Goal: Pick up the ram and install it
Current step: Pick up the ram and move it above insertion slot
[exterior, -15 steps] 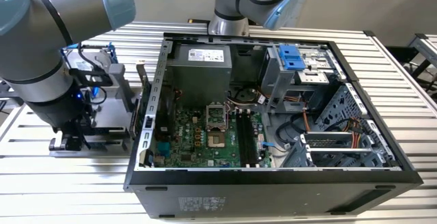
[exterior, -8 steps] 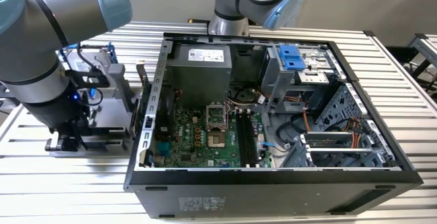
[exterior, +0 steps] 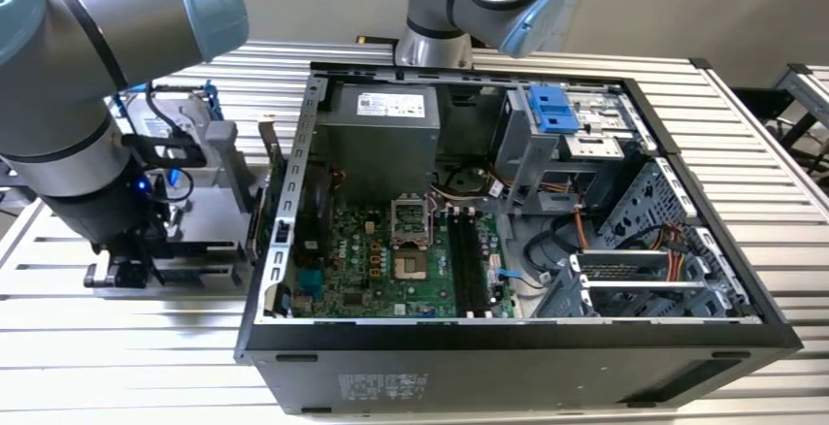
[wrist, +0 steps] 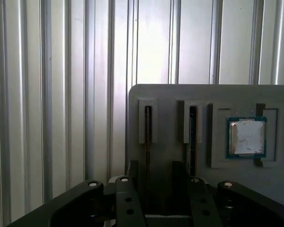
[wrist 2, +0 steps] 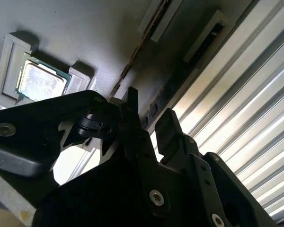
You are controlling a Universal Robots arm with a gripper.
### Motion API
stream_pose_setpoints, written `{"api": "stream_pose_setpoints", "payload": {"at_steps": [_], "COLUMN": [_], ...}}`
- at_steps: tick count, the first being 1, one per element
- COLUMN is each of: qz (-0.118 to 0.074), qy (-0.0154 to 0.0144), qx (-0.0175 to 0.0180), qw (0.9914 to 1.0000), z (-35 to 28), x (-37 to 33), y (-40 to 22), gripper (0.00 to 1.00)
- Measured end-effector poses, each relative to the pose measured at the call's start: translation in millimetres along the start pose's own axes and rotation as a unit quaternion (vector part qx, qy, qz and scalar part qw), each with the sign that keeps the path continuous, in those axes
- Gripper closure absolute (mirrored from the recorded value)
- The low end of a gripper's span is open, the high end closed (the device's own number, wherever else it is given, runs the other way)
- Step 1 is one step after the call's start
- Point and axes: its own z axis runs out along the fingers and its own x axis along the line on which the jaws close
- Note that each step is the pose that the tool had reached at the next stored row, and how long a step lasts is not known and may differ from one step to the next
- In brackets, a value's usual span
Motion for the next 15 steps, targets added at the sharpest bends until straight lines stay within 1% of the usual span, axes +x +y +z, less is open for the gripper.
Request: {"api": "stream_pose_setpoints", "payload": {"at_steps": [3, 10, 11, 15], "qz": [0.000, 0.000, 0.000, 0.000], "qy": [-0.0001, 0.0000, 0.0000, 0.0000], "qx": [0.0001, 0.0000, 0.0000, 0.0000], "qw": [1.00000, 1.00000, 1.00000, 1.00000], "z": [0.6, 0.8, 0.8, 0.9], "x": [1.3, 1.4, 1.4, 1.4], "y": [0.0, -0.1, -0.1, -0.1], "gripper": [0.00, 0.00, 1.00, 1.00]}}
